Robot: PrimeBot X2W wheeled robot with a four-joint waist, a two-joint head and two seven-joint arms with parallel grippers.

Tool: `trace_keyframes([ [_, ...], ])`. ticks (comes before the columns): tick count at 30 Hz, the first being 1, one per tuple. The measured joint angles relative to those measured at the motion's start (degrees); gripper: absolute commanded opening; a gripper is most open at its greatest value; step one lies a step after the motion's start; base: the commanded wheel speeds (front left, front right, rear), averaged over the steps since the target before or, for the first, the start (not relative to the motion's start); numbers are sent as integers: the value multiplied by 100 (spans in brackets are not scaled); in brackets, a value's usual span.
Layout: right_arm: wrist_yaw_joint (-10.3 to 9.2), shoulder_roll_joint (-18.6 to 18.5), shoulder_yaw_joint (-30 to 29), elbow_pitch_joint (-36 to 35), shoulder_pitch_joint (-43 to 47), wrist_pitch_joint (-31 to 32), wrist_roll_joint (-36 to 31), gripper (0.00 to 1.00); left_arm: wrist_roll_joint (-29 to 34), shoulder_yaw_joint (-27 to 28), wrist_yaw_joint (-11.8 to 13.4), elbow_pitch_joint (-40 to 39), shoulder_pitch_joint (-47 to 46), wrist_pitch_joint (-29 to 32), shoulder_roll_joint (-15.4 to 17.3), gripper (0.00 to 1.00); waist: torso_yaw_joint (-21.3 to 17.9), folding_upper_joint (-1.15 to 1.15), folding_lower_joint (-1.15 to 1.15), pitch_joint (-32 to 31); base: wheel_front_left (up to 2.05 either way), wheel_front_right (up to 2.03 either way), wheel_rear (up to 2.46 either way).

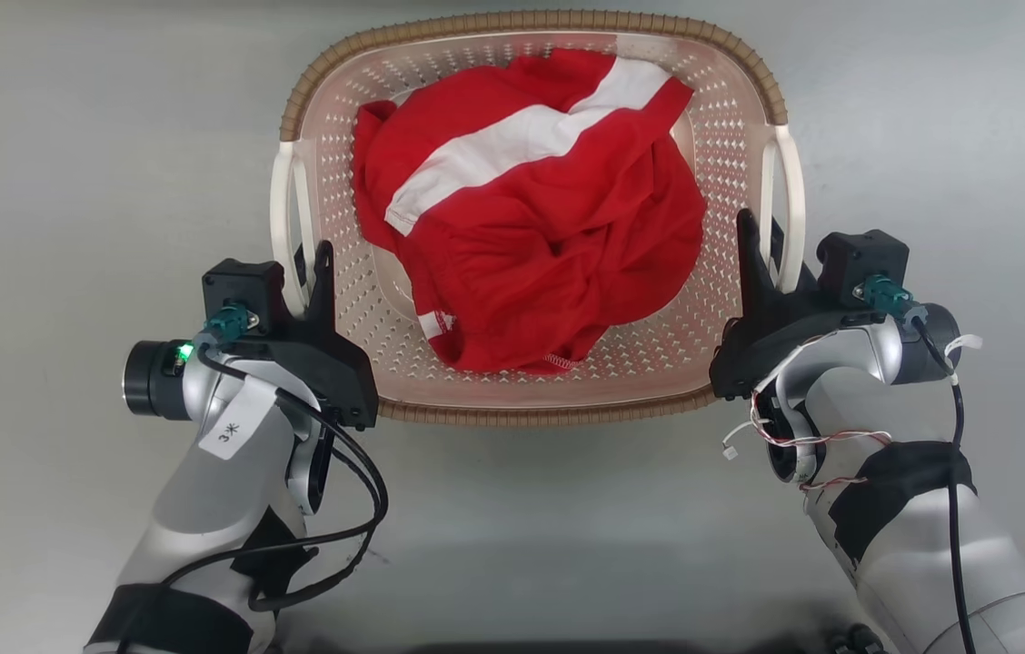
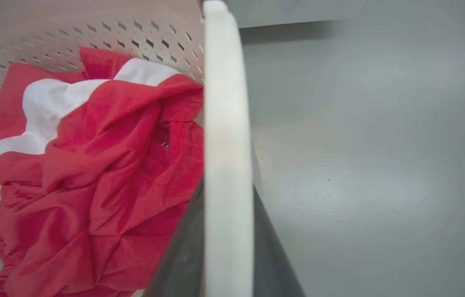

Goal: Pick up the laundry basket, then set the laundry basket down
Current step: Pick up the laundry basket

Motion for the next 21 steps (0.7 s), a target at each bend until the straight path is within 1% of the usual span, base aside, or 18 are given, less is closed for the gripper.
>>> trace_keyframes([
  [4, -1, 5, 54, 132, 18, -1, 136, 0, -7, -91, 74, 94, 12, 0, -12, 0, -1, 0, 0, -180, 0, 0, 0],
  [14, -2, 58, 287, 486, 211, 0, 437, 0, -275, -256, 75, 394, 252, 4, -48, 0, 10, 0, 0, -842, 0, 0, 0],
  [21, -4, 75, 620, 695, 567, 59, 708, 0, -497, -421, 75, 610, 528, 5, -60, 0, 29, 0, -2, -1407, 0, 0, 0],
])
